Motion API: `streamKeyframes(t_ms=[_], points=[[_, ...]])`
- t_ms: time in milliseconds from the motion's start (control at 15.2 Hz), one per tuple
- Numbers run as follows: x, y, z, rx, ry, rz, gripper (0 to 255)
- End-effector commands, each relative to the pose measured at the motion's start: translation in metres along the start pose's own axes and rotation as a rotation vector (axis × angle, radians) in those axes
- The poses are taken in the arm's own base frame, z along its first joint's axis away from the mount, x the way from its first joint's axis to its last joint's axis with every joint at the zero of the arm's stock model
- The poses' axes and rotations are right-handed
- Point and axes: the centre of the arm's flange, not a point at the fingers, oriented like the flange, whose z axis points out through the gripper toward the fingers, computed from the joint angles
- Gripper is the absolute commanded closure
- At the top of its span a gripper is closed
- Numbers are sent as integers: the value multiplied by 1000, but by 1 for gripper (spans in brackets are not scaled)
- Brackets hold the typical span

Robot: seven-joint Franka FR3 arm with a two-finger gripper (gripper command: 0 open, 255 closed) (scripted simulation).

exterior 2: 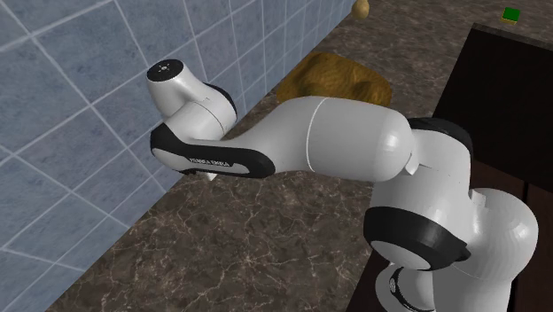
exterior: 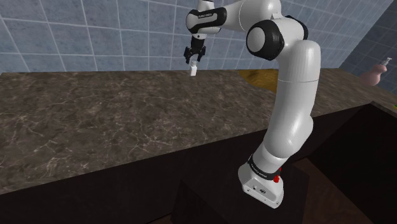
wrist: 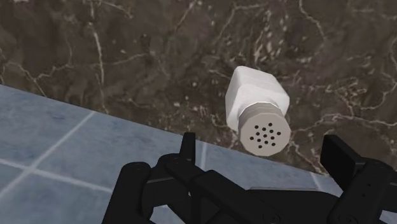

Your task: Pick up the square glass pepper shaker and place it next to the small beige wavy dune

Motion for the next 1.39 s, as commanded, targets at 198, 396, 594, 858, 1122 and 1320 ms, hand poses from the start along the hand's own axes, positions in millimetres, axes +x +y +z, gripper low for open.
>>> streamKeyframes(t_ms=[198,396,594,858,1122,1320], points=[[1,-1,24,0,1,0,0],[1,-1,24,0,1,0,0],[1,-1,24,0,1,0,0],[1,-1,24,0,1,0,255],[1,-1,24,0,1,0,255],[1,-1,24,0,1,0,255]])
